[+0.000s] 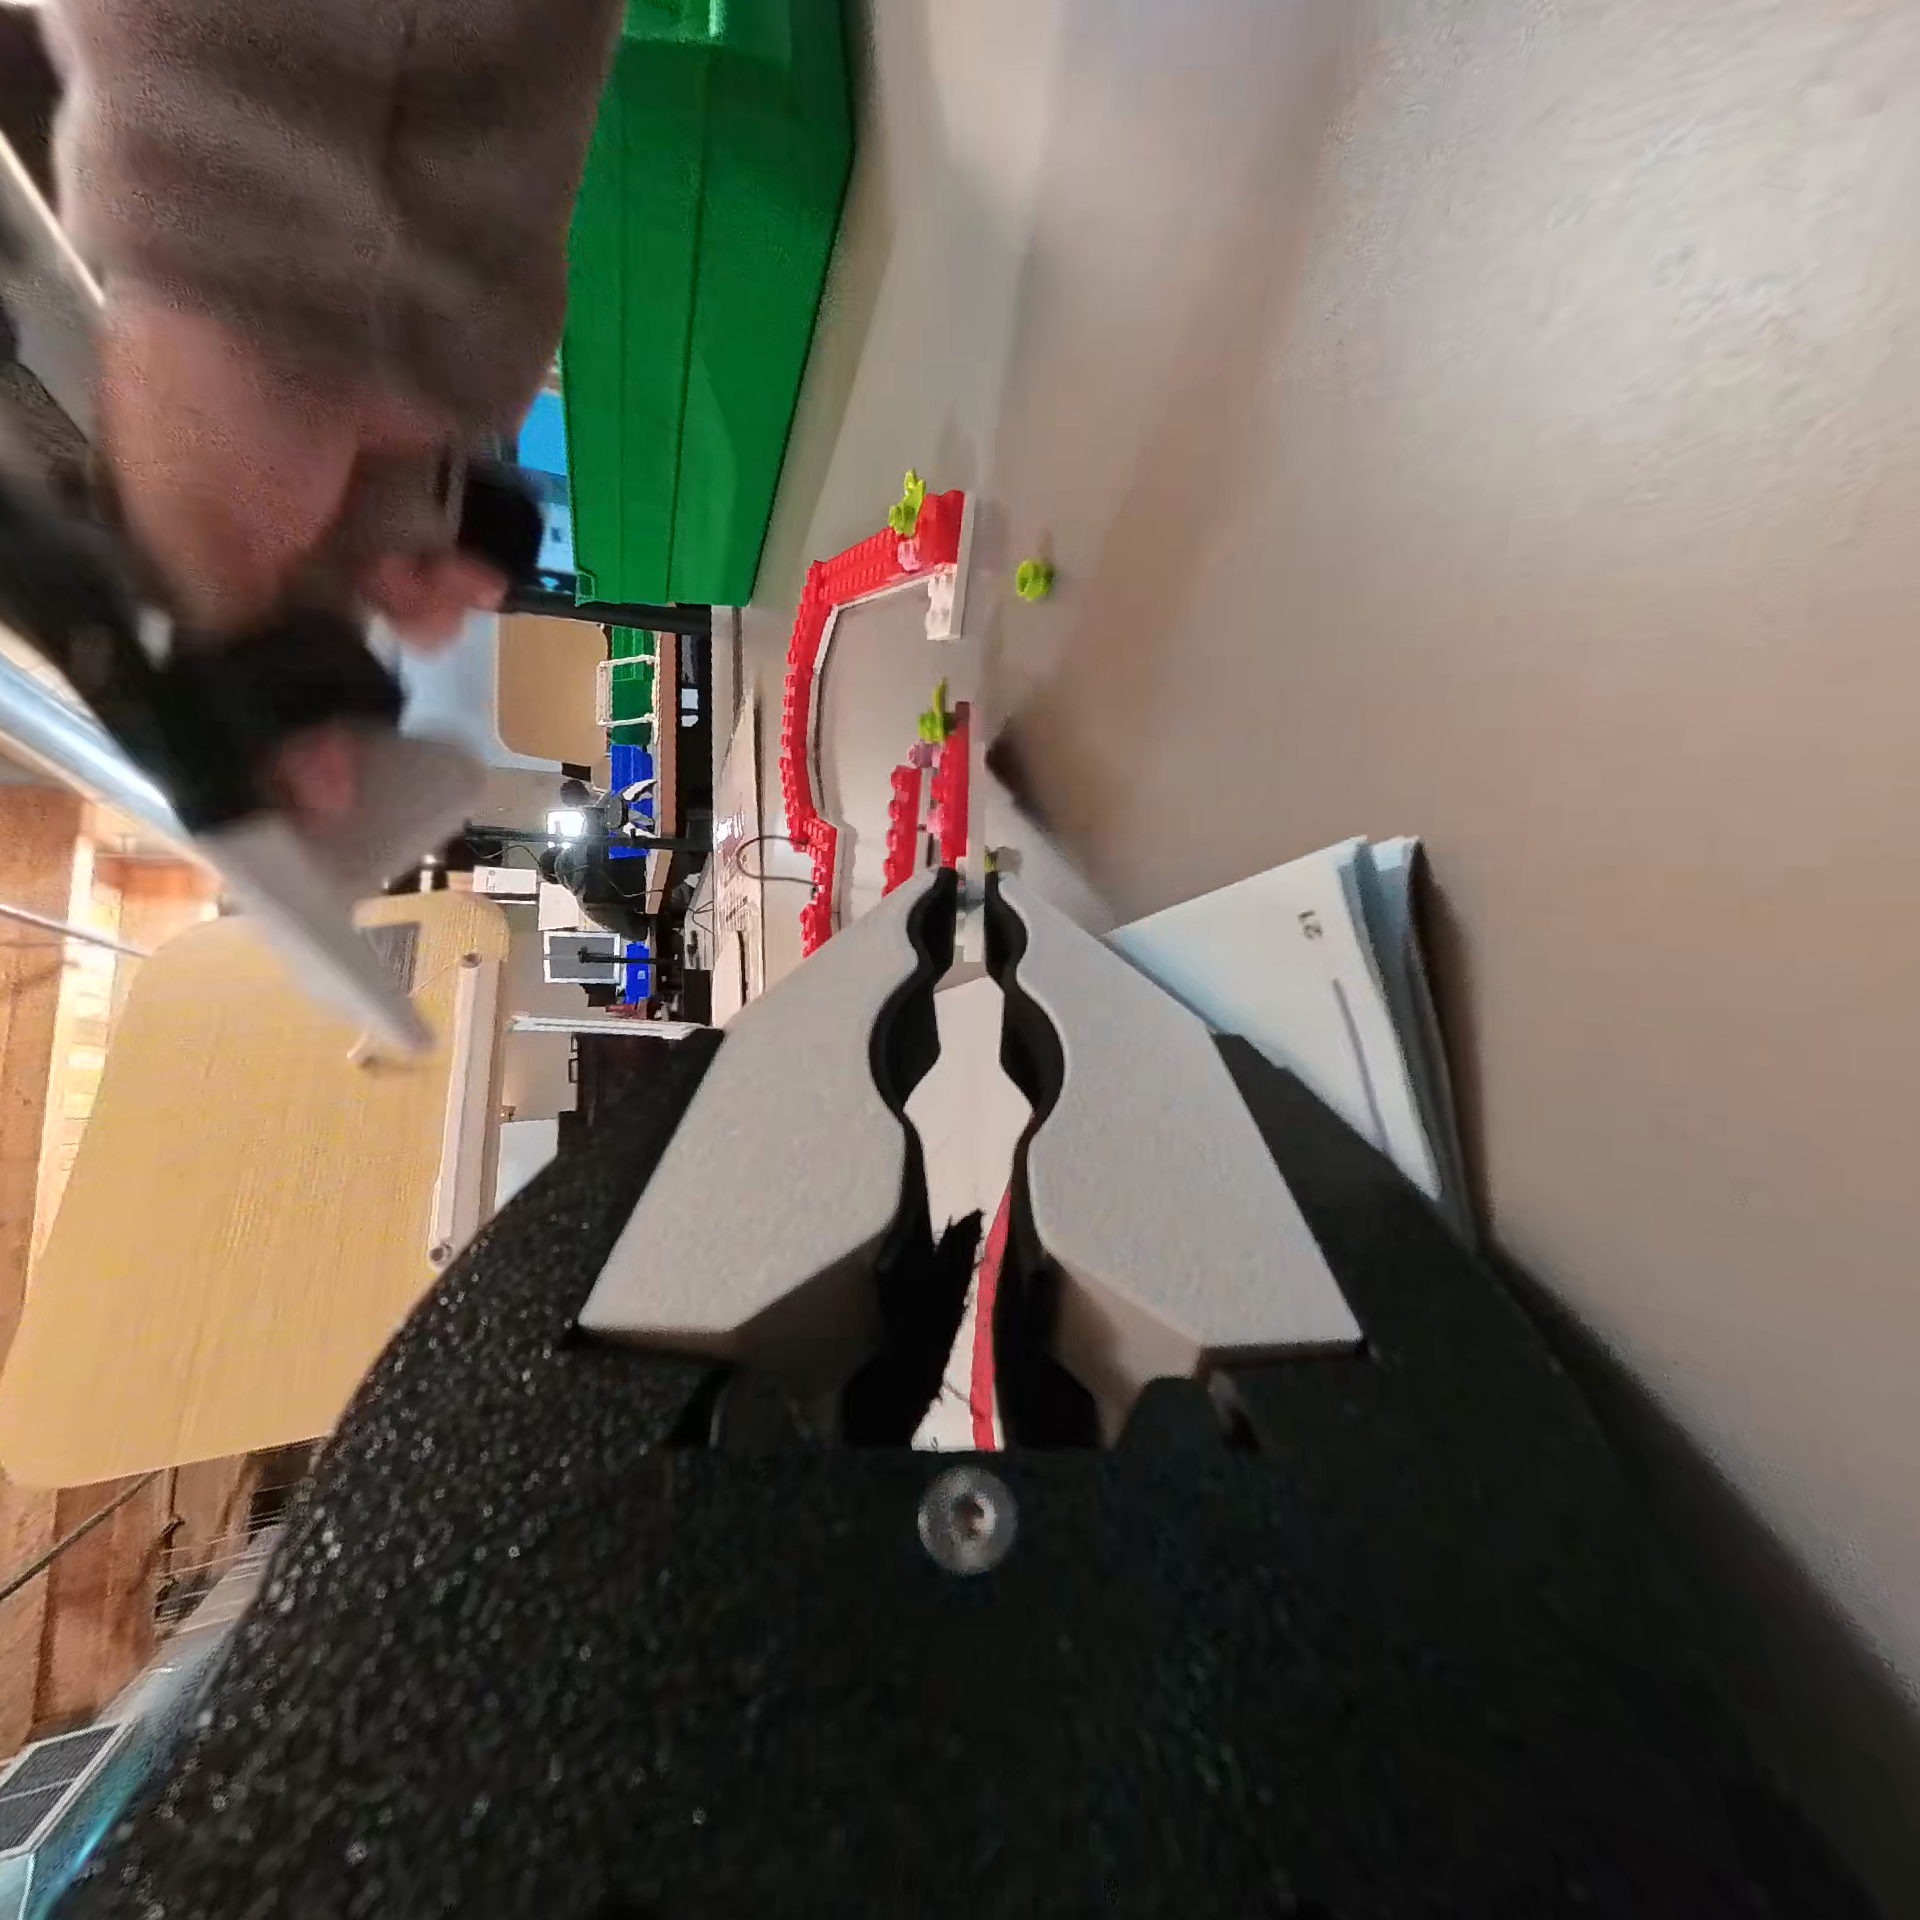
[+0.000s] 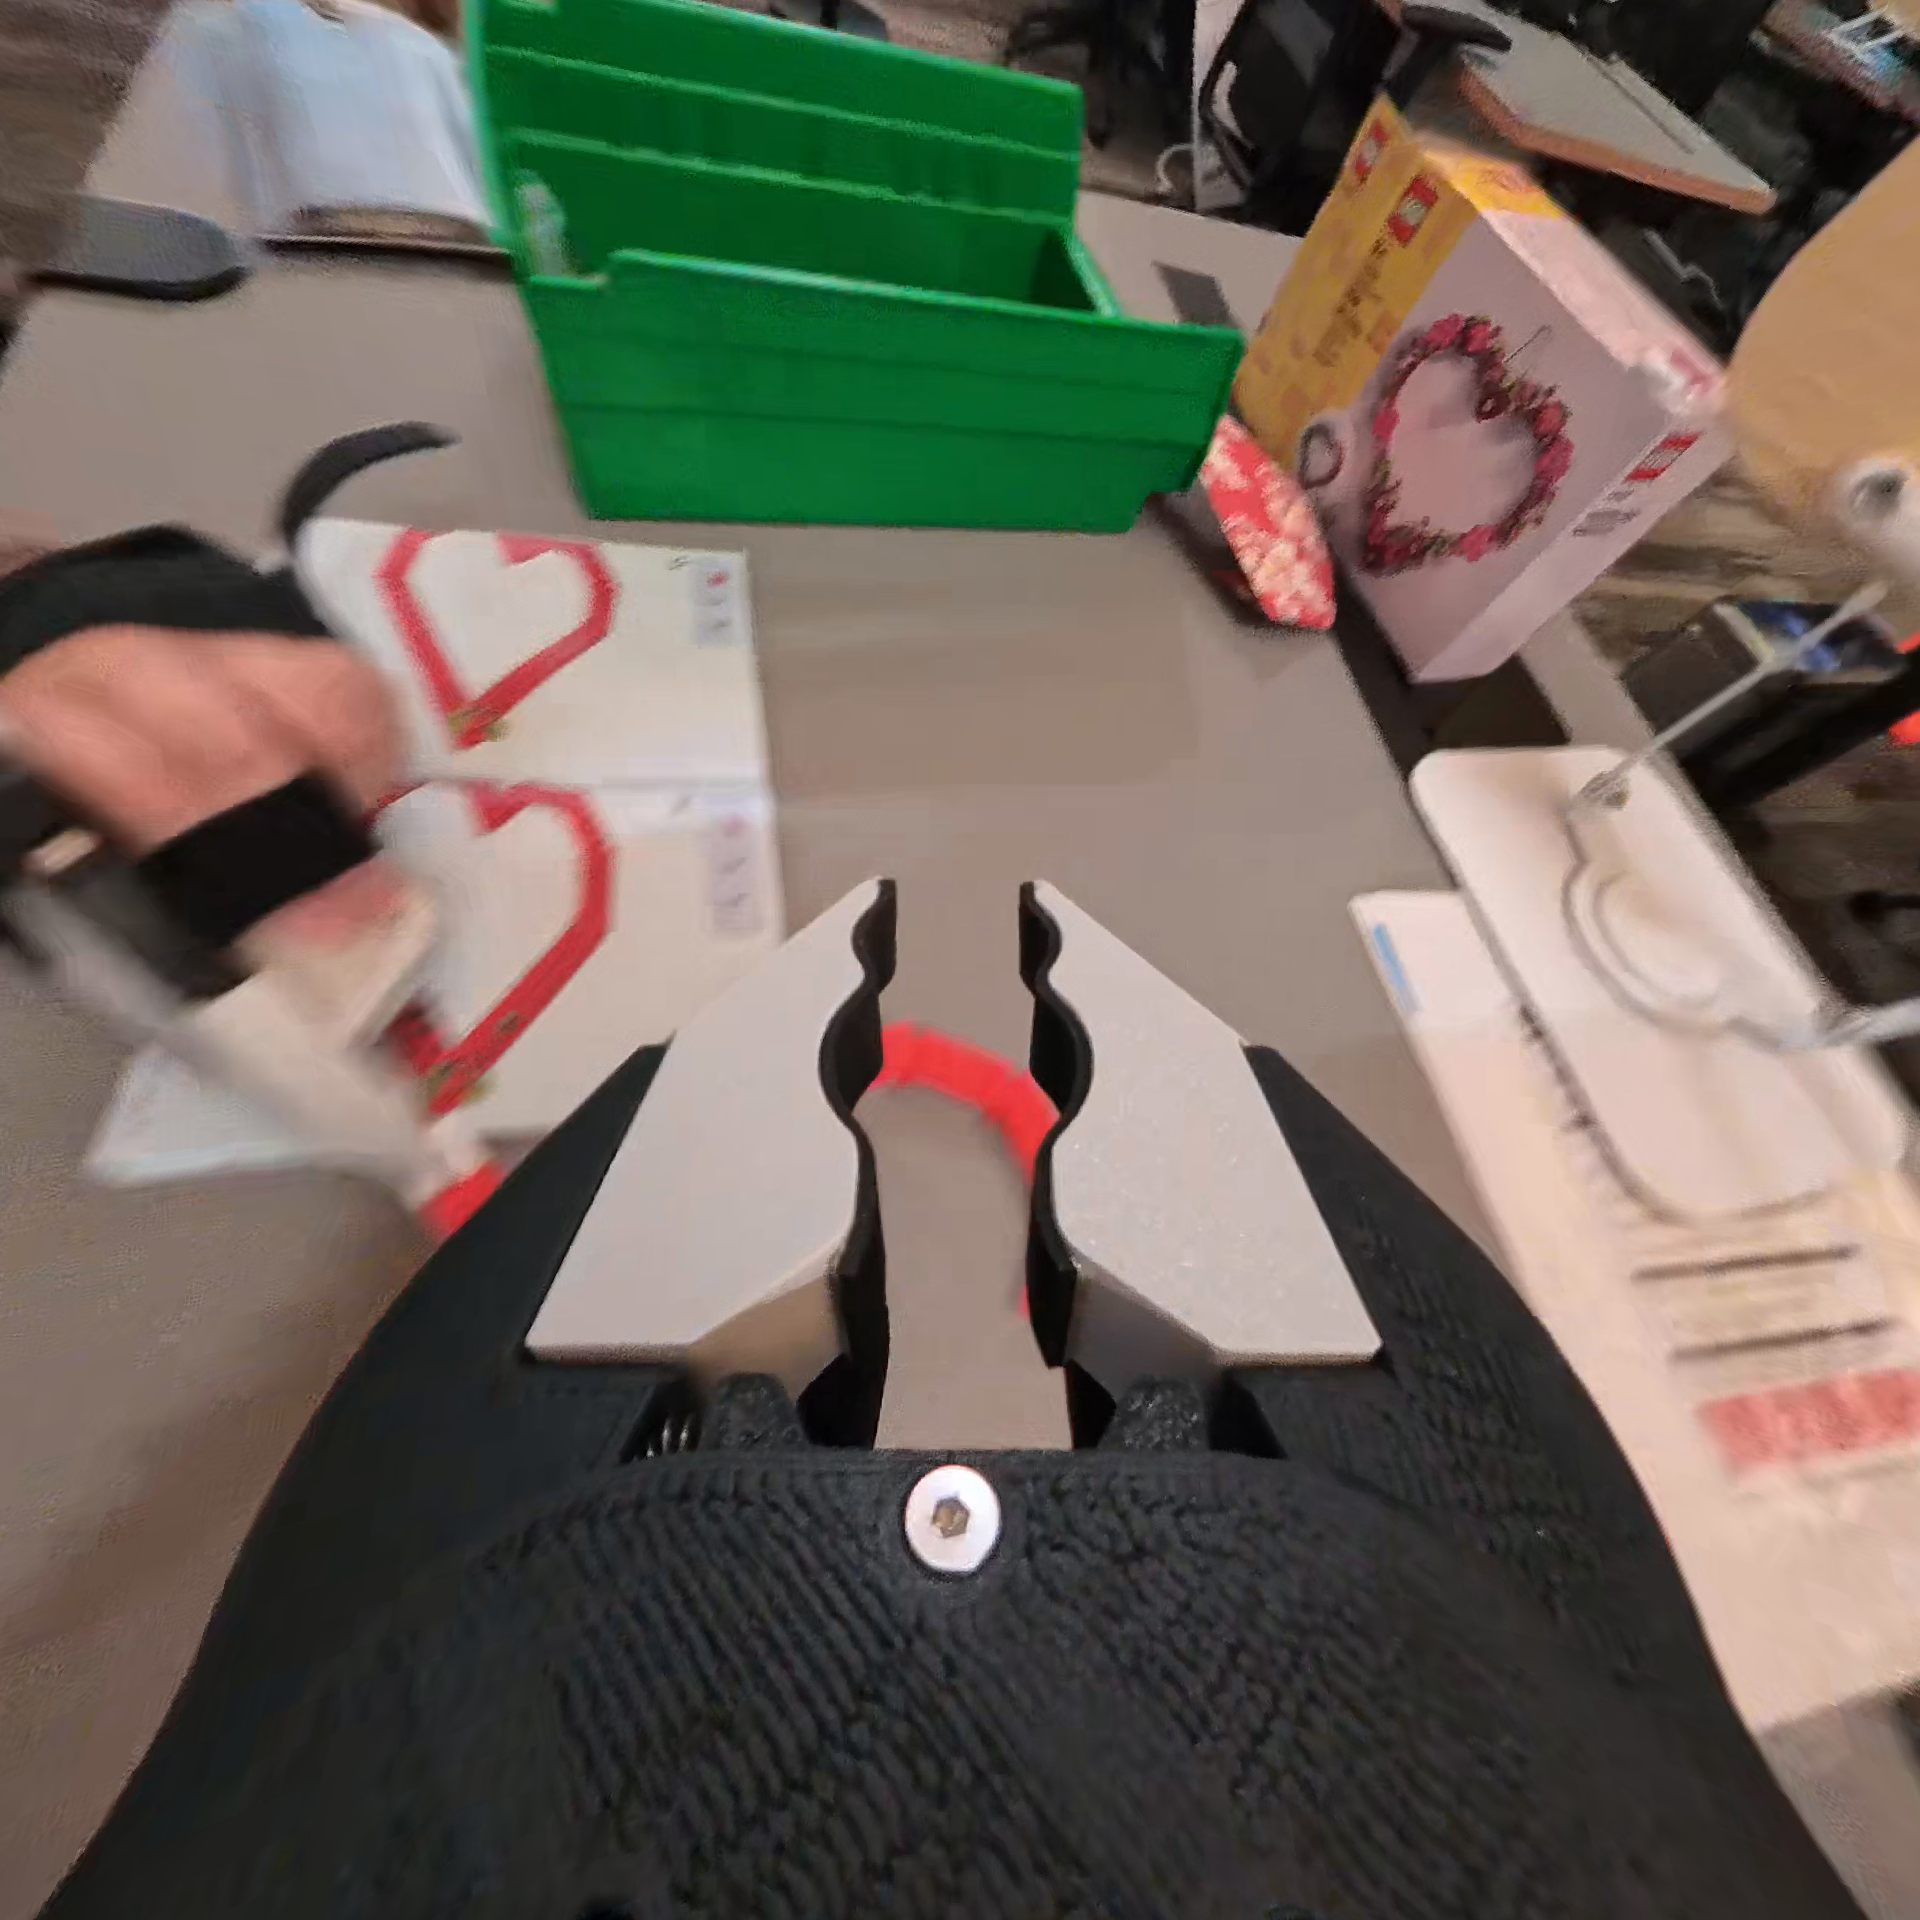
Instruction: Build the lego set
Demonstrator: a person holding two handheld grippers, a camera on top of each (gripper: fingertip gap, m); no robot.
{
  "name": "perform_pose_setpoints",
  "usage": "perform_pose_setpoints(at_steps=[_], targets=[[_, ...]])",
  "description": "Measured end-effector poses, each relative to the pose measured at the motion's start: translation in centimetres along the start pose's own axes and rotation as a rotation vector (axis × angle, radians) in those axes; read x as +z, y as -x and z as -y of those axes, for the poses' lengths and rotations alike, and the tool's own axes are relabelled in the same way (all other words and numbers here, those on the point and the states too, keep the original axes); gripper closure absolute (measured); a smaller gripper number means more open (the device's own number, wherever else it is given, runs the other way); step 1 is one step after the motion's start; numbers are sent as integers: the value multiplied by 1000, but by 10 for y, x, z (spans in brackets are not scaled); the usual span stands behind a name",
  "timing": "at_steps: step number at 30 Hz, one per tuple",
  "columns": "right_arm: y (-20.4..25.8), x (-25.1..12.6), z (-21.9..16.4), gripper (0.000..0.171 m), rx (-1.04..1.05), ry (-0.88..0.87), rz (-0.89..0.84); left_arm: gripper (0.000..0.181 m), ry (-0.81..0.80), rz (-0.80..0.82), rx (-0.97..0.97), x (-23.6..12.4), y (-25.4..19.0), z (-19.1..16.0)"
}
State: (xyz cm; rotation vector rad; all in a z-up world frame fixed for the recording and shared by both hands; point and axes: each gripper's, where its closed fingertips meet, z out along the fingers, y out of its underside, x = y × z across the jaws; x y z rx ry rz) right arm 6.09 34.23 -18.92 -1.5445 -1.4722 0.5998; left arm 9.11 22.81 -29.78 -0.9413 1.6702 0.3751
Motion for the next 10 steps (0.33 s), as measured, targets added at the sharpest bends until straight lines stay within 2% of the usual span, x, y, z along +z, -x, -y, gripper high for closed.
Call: perform_pose_setpoints(at_steps=[1,5,10], targets=[[17,-17,-13,150,24,-10,35,179,-3,3,-4,0,1,0],[84,-57,-69,155,127,11,196,178,-15,16,18,-3,1,3],[127,-55,-111,155,126,93,309,179,-20,20,71,-3,-2,8]])
